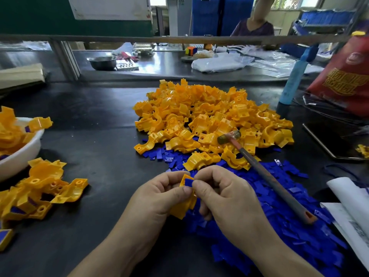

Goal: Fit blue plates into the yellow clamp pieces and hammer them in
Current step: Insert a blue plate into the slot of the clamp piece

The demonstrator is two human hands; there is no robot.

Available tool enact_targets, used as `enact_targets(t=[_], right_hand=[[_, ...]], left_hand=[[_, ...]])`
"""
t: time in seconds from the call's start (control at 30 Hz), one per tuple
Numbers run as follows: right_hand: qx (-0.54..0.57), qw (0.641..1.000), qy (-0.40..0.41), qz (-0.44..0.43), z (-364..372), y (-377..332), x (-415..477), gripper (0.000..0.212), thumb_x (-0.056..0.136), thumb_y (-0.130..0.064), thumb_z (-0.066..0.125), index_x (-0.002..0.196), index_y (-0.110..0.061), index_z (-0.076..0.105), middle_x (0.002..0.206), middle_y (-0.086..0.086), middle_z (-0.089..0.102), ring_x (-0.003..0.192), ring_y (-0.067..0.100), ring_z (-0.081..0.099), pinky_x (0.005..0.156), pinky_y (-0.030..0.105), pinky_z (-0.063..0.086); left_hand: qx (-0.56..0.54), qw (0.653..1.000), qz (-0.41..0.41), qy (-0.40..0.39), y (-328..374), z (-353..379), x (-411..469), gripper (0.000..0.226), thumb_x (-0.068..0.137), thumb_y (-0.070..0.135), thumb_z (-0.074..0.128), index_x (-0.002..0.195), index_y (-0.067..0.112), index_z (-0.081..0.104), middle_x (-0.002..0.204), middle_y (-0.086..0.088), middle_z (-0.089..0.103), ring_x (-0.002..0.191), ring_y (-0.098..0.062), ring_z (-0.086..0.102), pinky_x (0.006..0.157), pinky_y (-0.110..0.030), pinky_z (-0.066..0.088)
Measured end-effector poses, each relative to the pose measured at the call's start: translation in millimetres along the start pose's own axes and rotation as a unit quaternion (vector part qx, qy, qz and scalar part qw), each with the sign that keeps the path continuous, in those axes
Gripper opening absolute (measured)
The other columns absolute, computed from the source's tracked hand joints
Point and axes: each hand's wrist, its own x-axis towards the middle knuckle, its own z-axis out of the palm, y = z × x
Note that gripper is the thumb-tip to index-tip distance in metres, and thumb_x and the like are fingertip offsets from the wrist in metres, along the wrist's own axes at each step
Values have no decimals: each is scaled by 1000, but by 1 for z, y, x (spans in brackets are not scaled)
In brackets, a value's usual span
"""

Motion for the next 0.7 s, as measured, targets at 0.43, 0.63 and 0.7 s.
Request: enact_targets(t=[0.43,0.63,0.7], right_hand=[[-44,998,43,-20,7,5,-1,6,88,-35,61,92,-38,59,80,-13,60,72,5,62,56,18,52],[19,1000,-2,-11,4,4,-1,19,90,-35,57,93,-54,60,95,-21,63,84,2,64,64,16,54],[46,999,-2,-6,3,4,-1,20,90,-32,59,93,-52,63,95,-20,64,85,2,65,64,15,54]], left_hand=[[-8,1000,3,10,1,5,-6,30,70,38,73,95,22,76,95,-16,76,78,-23,72,62,-28,56],[-21,1000,4,-2,3,4,-7,31,73,38,73,98,21,75,100,-18,75,88,-35,73,66,-34,59],[-30,1000,5,0,3,5,-8,33,71,40,73,98,21,75,100,-18,75,88,-34,73,66,-32,58]])
